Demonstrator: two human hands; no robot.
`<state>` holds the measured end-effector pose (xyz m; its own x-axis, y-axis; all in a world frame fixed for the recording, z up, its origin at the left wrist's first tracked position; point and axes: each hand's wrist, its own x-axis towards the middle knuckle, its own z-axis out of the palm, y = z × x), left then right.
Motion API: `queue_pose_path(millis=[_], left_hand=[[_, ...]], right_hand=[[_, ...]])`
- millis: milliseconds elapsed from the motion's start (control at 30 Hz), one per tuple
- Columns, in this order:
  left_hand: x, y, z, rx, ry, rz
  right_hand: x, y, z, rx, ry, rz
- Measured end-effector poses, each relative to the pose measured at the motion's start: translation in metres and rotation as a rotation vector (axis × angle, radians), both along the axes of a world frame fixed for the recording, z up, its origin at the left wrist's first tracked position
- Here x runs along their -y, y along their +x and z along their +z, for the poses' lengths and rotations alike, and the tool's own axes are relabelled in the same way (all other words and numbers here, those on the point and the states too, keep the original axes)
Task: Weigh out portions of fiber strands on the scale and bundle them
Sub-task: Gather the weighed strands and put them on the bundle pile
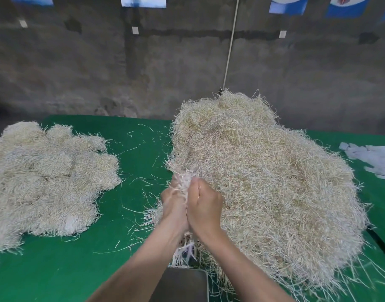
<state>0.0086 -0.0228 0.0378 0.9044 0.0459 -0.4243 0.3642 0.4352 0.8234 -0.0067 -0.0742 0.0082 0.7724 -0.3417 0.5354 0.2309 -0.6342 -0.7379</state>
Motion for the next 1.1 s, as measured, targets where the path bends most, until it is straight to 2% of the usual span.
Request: queue_pose_path(millis=[100,200,300,333,367,433,467,500,567,633,733,767,833,900,967,1033,1100], left_hand=[[0.004,-0.004,-0.004,-0.023,0.162,-0.101],[-0.004,0.007,0.002,0.038,0.156,-0.098],[-0.007,0.014,0.003,0.158,0.284,-0.05],[-0.006,0.012,0.002,0.221,0.361,-0.051],[-0.003,0.01,0.001,0.305,0.423,-0.067],[0.002,0.009,-0.001,0.384,0.351,-0.113],[0.002,0.009,0.003,0.339,0.244,-0.13],[0.0,0.011,0.005,0.256,0.142,-0.171],[-0.01,0.01,0.011,0.106,-0.084,-0.294],[-0.02,0.01,0.006,0.066,-0.173,-0.31],[-0.021,-0.01,-0.002,0.115,0.059,-0.302],[-0.015,-0.015,-0.002,0.124,0.075,-0.313],[-0.005,-0.014,0.002,0.118,0.066,-0.285],[-0.006,0.002,0.003,0.074,0.006,-0.102],[-0.005,0.011,-0.004,0.05,0.048,0.029],[0.004,0.003,-0.011,0.048,0.18,-0.022],[0.014,-0.007,-0.009,-0.012,0.154,-0.06]], right_hand=[[0.024,0.011,0.006,-0.032,0.092,0.004],[0.009,0.001,0.009,0.028,0.081,0.037],[0.017,0.0,0.025,-0.005,0.443,0.114],[0.023,0.002,0.028,-0.018,0.522,0.152],[0.026,0.004,0.031,-0.058,0.494,0.183],[0.016,0.001,0.033,-0.211,0.221,0.269],[0.011,-0.001,0.031,-0.273,0.085,0.304],[0.011,0.002,0.03,-0.279,0.059,0.326],[0.025,0.011,0.034,-0.219,0.285,0.302],[0.047,0.021,0.033,-0.171,0.497,0.152],[0.061,0.031,0.031,-0.102,0.588,0.045],[0.059,0.031,0.028,-0.102,0.553,0.051],[0.046,0.023,0.016,-0.155,0.322,0.044],[0.018,0.0,-0.004,-0.116,-0.015,0.032],[-0.004,-0.019,-0.012,-0.076,-0.188,0.081],[0.009,-0.006,-0.003,-0.159,-0.02,0.088],[0.031,0.011,0.011,-0.196,0.145,-0.011]])
